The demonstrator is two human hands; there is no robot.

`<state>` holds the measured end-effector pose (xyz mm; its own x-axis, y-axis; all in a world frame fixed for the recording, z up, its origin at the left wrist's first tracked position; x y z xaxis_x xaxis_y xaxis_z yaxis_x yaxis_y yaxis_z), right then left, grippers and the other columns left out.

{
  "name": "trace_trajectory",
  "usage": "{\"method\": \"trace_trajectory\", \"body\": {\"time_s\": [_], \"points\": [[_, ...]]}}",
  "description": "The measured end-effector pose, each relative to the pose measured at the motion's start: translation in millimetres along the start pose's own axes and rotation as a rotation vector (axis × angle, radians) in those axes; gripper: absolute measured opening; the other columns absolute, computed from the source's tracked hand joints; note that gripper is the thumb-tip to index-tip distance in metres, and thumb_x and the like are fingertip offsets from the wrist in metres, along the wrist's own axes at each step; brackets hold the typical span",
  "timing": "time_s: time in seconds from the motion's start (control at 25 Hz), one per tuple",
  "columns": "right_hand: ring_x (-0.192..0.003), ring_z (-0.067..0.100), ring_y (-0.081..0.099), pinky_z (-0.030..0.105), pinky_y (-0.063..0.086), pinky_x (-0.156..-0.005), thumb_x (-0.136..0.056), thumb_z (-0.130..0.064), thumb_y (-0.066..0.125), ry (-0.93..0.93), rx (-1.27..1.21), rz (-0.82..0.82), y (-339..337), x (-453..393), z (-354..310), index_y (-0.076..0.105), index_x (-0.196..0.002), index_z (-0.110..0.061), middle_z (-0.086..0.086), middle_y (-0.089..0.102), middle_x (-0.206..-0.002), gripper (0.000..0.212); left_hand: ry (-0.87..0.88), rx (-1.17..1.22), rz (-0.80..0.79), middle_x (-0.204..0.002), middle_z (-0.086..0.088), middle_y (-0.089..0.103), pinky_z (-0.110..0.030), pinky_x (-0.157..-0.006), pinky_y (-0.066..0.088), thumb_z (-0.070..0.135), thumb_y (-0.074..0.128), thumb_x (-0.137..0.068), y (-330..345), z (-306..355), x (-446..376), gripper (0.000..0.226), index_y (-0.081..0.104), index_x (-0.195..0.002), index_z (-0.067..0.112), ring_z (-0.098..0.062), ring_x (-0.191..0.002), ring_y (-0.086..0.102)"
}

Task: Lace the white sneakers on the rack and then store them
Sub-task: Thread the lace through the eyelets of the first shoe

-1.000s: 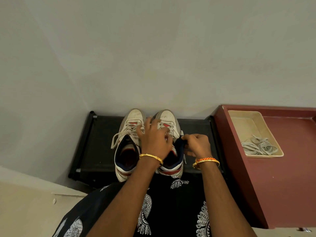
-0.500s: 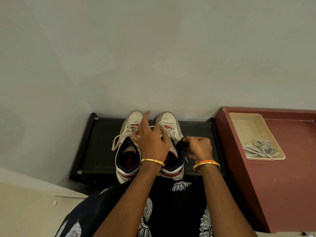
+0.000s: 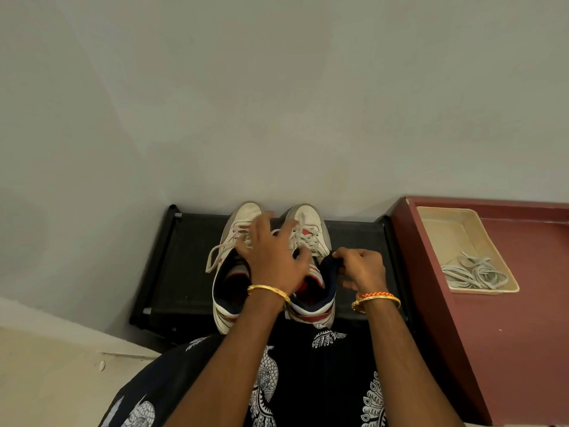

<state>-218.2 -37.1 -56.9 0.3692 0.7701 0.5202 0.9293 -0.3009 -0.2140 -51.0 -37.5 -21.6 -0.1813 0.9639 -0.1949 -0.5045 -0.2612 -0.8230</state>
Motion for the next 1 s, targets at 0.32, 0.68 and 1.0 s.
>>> {"method": "trace_trajectory", "body": {"time_s": [0.32,0.68,1.0], "points": [[-0.067,0.015,0.064,0.023,0.049,-0.046,-0.082,-0.009,0.065,-0.024,0.025,0.002,0,-2,1,0.064,-0.068,-0.007,0.008,0.065,-0.074,0.013,0.051,-0.296,-0.187,-0.153,-0.009,0.019,-0.054,-0.107,0.004,0.035,0.059,-0.088,38,21,8,0.036,0.058,-0.122,0.023,-0.028,-0.143,0.005],[-0.069,0.017,0.064,0.029,0.053,-0.052,-0.081,-0.008,0.065,-0.021,0.023,-0.006,-1,-3,2,0.062,-0.067,-0.007,0.008,0.065,-0.074,0.015,-0.181,-0.014,0.208,-0.129,-0.001,0.047,-0.05,-0.097,0.02,0.025,0.06,-0.082,-3,-3,3,0.007,0.066,-0.085,0.021,-0.023,-0.124,0.037],[-0.067,0.015,0.063,0.026,0.051,-0.049,-0.081,-0.008,0.065,-0.017,0.034,-0.012,1,-3,0,0.062,-0.068,-0.007,0.008,0.065,-0.075,0.014,-0.209,0.145,0.145,-0.128,0.0,0.046,-0.05,-0.104,0.018,0.029,0.06,-0.08,-10,-13,-2,0.039,0.051,-0.118,0.024,-0.022,-0.127,0.035]]}}
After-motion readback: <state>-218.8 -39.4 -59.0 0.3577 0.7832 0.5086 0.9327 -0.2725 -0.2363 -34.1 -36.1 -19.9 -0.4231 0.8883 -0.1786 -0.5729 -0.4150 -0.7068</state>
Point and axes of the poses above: each hand's wrist, its own x-axis away from the middle knuckle, its own y-axis out of the palm, z = x × y, the point moved 5 cm from there along -x, towards the middle knuckle
